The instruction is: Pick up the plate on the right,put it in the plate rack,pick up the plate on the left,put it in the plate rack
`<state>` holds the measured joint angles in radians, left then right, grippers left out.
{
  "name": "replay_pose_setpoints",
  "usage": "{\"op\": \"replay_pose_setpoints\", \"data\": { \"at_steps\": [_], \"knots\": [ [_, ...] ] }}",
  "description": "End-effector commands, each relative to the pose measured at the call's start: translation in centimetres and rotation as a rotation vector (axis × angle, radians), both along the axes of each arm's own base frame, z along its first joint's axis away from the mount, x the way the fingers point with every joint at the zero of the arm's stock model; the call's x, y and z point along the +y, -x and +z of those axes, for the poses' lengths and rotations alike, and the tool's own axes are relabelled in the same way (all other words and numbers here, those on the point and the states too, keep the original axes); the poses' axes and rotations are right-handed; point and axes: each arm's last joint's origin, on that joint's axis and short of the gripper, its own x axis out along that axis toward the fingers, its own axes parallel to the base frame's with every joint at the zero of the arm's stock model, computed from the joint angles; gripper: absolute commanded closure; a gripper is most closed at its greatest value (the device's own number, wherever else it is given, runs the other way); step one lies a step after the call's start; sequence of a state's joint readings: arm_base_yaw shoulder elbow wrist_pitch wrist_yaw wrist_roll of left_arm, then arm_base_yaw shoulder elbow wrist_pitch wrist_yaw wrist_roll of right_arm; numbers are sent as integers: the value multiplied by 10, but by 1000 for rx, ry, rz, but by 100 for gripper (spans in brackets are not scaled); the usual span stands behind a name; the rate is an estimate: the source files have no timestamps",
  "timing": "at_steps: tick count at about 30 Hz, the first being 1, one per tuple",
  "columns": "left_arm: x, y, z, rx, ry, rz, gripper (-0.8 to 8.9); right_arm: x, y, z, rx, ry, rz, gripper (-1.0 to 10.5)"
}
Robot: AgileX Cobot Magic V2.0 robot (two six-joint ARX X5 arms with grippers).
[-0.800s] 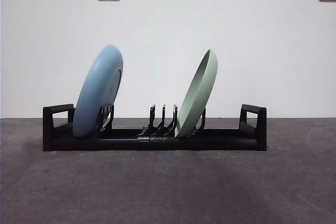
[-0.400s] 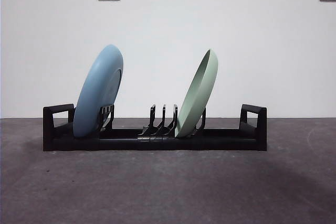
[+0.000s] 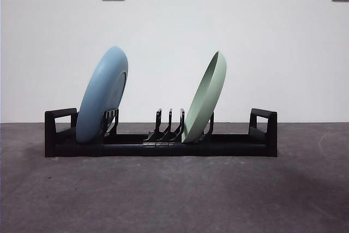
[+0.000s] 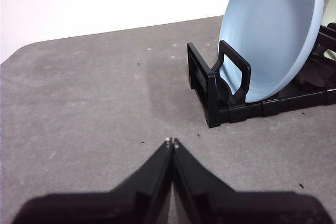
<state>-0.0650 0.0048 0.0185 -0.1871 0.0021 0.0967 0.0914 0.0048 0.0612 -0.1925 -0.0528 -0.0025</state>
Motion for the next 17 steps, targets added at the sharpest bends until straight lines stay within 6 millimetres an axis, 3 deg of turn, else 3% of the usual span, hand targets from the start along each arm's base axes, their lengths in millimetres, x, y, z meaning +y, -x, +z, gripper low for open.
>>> {"op": "replay_pose_setpoints", "data": {
  "at_steps": [1, 8, 17],
  "knots": [
    [0, -1, -5, 8, -9, 4, 817, 0, -1, -5, 7, -13, 3, 943],
    [0, -1, -5, 8, -9, 4, 817, 0, -3, -18, 48, -35, -3, 942],
    [0, -1, -5, 8, -9, 4, 817, 0, -3, -17, 55, -91, -21, 943]
  ]
}}
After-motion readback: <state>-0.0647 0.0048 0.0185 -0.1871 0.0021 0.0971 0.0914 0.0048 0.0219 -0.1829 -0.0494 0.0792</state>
